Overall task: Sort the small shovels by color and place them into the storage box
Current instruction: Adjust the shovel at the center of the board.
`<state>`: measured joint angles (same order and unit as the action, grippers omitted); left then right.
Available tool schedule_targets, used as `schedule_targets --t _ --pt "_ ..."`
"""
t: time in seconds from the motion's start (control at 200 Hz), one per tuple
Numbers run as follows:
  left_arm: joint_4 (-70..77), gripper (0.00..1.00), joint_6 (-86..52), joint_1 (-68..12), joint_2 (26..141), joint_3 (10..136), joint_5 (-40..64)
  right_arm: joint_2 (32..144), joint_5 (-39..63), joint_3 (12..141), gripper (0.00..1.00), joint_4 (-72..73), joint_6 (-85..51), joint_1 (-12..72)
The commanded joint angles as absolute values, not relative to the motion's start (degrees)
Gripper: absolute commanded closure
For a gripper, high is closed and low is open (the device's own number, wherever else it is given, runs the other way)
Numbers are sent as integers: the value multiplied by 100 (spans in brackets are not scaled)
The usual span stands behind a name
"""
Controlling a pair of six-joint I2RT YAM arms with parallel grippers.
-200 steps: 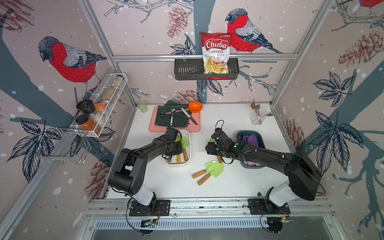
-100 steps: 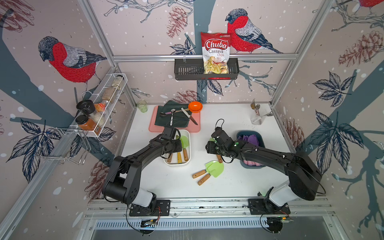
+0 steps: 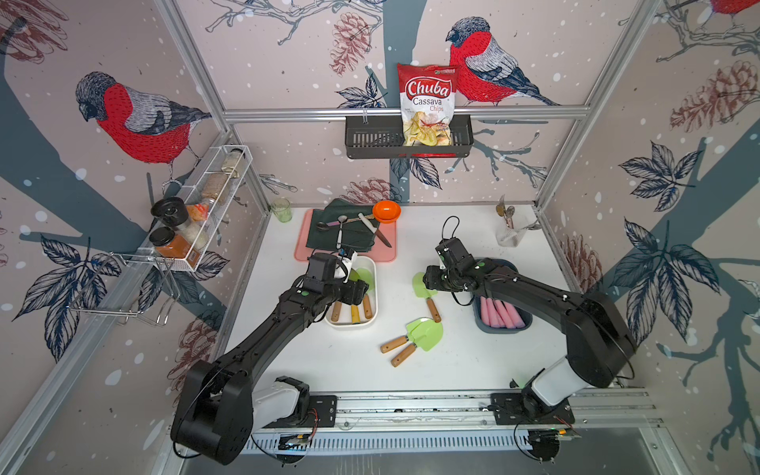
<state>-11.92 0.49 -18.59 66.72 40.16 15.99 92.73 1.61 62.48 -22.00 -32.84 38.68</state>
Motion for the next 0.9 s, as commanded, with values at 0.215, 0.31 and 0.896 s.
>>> schedule_targets --t 0.215,0.31,0.896 --pt "-1178 14 968 -1798 6342 3875 2309 9988 272 6691 44 -2757 -2517 3570" --pt "-1160 14 944 -1746 6293 3833 2310 10145 290 6760 44 -2890 -2361 3540" --pt "-1038 13 805 -1572 6222 3643 2451 10591 440 6762 47 -3183 -2130 3728"
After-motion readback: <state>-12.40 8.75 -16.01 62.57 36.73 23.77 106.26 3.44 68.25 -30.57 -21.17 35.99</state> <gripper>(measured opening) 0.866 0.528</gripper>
